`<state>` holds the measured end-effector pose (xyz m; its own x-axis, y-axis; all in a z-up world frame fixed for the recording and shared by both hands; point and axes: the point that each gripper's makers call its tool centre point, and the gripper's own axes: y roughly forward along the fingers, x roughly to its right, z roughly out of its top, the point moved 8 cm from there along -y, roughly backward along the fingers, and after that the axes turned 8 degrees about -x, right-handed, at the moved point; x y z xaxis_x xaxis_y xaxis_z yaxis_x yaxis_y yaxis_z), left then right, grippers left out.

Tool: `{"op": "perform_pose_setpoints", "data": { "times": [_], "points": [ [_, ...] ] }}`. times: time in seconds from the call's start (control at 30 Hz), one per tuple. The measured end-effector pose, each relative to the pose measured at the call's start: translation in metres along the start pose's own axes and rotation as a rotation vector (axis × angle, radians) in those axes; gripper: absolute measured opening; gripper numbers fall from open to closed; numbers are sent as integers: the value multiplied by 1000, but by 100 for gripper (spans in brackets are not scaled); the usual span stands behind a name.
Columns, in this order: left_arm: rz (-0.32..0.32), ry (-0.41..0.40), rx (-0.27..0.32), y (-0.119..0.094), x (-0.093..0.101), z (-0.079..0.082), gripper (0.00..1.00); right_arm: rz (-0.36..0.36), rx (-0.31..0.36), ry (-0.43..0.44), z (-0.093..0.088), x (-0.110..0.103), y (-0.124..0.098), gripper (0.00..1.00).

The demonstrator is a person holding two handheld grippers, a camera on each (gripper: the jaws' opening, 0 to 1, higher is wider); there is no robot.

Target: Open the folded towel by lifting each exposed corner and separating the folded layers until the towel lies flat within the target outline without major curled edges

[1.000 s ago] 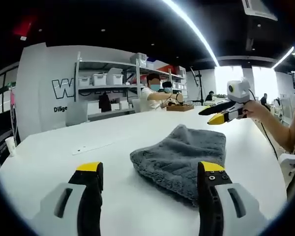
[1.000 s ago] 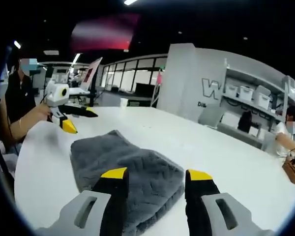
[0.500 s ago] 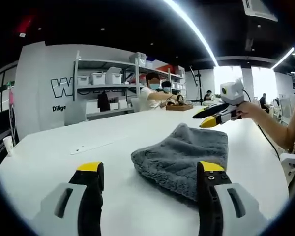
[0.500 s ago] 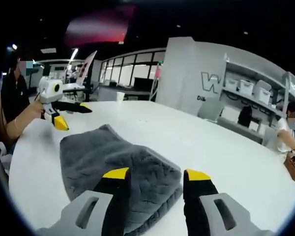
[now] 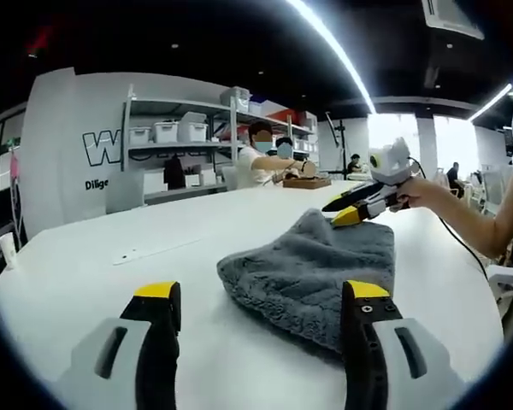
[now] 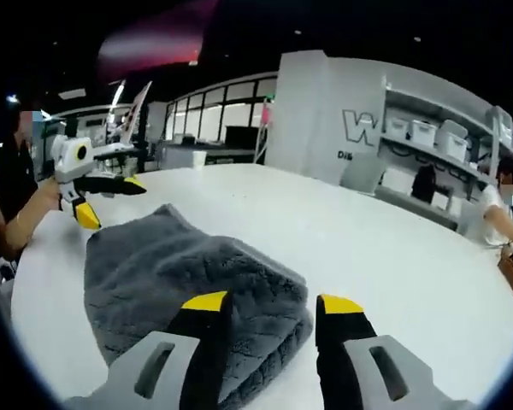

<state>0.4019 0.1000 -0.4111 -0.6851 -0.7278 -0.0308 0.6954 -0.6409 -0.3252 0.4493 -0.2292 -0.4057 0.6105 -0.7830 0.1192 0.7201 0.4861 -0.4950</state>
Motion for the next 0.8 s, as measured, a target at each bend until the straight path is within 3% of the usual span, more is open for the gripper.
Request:
{"op": "perform_pose_setpoints", "data": {
  "times": [0.8],
  "points": [
    [-15, -16, -23, 10, 0, -9, 75, 51, -30, 90, -12, 6, 22, 27]
  ]
}}
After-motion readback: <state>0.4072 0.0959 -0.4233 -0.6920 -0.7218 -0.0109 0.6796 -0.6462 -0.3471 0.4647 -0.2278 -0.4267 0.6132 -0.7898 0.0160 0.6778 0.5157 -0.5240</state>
